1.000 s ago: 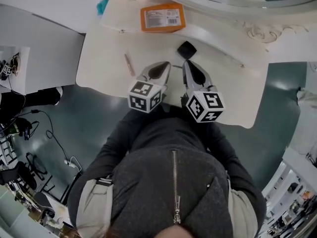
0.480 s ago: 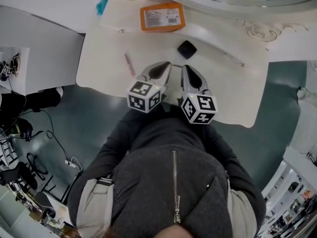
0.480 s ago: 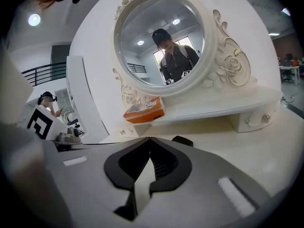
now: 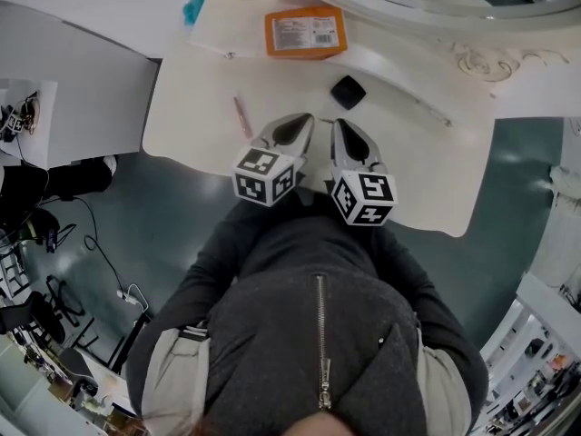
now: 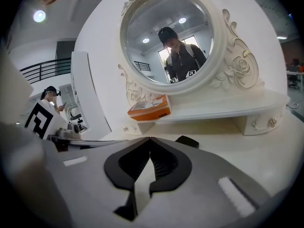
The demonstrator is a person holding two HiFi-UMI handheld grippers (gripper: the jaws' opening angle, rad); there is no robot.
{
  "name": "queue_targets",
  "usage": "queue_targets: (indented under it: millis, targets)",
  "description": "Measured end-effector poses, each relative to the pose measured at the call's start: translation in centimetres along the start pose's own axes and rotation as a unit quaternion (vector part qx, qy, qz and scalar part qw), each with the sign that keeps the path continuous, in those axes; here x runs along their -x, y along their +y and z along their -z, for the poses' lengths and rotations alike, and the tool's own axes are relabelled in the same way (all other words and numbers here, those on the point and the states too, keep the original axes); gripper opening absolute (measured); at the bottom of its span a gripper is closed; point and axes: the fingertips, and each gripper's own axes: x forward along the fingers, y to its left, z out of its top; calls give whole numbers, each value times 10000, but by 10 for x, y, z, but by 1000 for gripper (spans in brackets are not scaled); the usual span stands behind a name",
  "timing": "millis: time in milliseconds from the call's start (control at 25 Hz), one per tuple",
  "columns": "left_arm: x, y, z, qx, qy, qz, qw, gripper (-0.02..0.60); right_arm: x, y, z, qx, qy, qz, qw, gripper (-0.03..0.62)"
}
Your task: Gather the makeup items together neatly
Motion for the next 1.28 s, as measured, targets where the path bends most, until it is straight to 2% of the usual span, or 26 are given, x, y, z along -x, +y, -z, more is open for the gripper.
queue_targets:
  millis: [280, 560, 720, 920, 1080, 1280]
  targets:
    - [26, 27, 5, 216, -131, -341, 9991, 11, -17, 28, 13, 110, 271, -279, 9992, 4]
    - [70, 77, 9, 554, -289, -882, 9941, 11, -45, 79, 34, 276, 640, -676, 9953, 5]
    - [95, 106, 11, 620, -298, -1097, 9916, 11, -62, 111, 46, 296, 799, -827, 9929, 5]
    - [116, 135, 12, 701, -237, -1148, 9906, 11, -80, 140, 59, 258, 974, -815, 9916, 5]
    - [122, 149, 16, 684, -94, -1036, 9922, 11, -91, 152, 70, 312, 1100, -627, 9915, 6]
    - [125, 163, 24, 647, 74, -929, 9935, 10, -101, 157, 86, 395, 1312, -373, 9899, 45]
